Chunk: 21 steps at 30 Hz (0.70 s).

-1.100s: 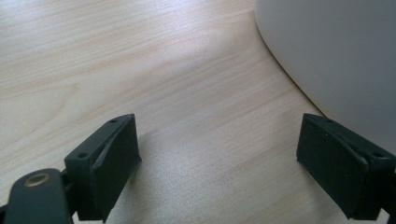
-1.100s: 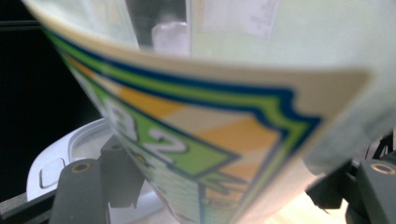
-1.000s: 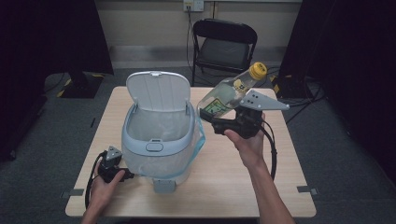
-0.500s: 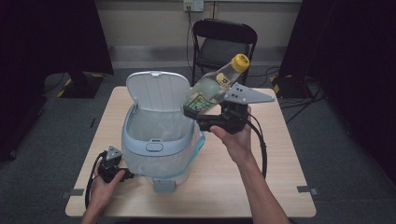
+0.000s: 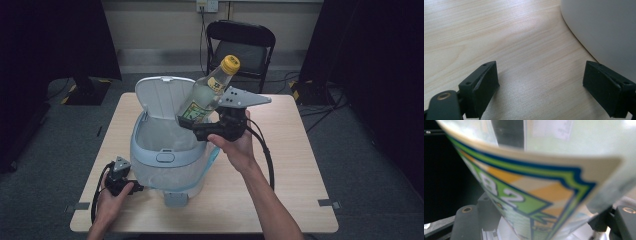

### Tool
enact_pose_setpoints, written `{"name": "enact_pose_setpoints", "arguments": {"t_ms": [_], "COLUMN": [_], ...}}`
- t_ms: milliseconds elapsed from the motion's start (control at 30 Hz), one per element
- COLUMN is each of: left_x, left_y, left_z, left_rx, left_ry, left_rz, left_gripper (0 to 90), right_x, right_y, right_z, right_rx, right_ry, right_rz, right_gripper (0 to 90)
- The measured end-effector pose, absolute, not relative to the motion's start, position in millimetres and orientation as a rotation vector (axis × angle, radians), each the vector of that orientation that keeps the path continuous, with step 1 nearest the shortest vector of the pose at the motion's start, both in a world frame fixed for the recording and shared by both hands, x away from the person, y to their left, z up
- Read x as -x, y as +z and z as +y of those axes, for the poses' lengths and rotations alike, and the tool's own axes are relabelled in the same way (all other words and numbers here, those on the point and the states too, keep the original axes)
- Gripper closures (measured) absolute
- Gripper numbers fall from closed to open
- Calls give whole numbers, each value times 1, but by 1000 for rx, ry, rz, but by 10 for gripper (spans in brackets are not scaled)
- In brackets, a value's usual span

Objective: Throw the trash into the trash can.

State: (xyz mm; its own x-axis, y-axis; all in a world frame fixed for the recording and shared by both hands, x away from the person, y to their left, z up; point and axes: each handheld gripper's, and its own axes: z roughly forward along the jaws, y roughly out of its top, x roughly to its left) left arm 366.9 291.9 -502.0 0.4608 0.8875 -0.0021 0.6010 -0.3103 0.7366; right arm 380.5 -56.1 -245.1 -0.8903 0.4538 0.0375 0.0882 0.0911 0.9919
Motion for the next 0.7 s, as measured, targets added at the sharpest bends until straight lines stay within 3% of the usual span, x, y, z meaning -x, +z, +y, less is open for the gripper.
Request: {"name": "enact_pose_setpoints", "arguments": {"t_ms": [700], "left_x": [-367], "left_y": [-502], "left_z": [292], "left_rx": [-2032], "left_ry": [542], "left_rz": [1235], "left_gripper": [123], "right_x": [-395], "right_y": [-260], "right_z": [-29], "right_rx": [-502], "right_ry": [1798], "right_rz": [2300], "right_gripper": [273]}}
